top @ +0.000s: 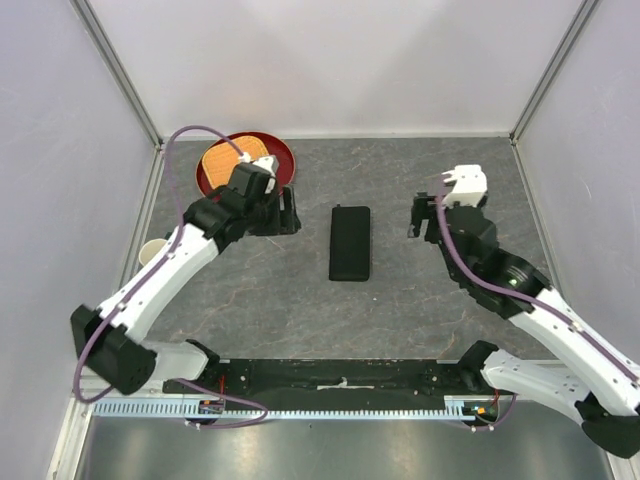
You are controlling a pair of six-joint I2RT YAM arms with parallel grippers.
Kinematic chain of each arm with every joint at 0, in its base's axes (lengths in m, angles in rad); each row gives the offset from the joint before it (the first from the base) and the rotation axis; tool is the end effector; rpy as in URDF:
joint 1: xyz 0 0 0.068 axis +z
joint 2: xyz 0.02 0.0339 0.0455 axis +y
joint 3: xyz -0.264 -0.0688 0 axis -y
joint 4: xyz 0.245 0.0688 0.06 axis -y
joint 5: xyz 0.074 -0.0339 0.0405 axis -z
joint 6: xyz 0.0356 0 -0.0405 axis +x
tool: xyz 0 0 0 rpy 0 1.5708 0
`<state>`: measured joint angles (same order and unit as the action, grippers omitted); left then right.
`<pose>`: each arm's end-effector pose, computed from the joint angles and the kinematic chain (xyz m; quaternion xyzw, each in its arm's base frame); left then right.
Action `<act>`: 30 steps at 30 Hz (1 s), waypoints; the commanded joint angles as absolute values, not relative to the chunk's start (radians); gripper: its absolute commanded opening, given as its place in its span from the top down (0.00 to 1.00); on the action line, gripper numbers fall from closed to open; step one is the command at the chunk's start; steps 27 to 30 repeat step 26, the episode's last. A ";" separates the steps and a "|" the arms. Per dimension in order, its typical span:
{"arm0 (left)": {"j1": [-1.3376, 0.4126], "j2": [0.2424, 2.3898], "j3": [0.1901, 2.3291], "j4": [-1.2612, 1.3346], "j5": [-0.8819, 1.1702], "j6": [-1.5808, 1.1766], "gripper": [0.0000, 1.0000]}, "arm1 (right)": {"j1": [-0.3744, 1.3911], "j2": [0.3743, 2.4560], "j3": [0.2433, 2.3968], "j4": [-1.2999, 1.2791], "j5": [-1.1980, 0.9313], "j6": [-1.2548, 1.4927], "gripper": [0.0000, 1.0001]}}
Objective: Sort the hair-cutting tools
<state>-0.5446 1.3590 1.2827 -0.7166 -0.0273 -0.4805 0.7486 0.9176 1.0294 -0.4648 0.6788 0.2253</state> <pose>0.2488 -0.1496 0.3347 0.0245 0.9249 -0.1749 0.3366 0.1557 0.1141 0.3750 -0.0161 0.7964 0.0110 0.6044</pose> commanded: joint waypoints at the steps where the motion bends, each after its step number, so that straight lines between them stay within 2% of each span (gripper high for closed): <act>1: -0.540 1.195 1.218 -0.819 -0.135 -0.399 0.21 | 0.744 0.836 1.109 -0.509 0.749 0.252 0.15; 9: -0.540 0.948 1.270 -0.856 -0.146 -0.365 0.19 | 0.747 0.770 1.216 -0.600 0.785 0.255 0.15; 10: -0.540 0.913 1.276 -0.857 -0.149 -0.365 0.16 | 0.746 0.766 1.223 -0.607 0.785 0.255 0.15; 11: -0.540 0.898 1.287 -0.856 -0.152 -0.364 0.06 | 0.746 0.758 1.230 -0.610 0.784 0.259 0.15; 13: -0.540 0.865 1.299 -0.854 -0.150 -0.359 0.02 | 0.746 0.753 1.246 -0.615 0.776 0.267 0.15; 30: -0.540 0.853 1.312 -0.867 -0.196 -0.360 0.00 | 0.746 0.764 1.262 -0.623 0.755 0.282 0.15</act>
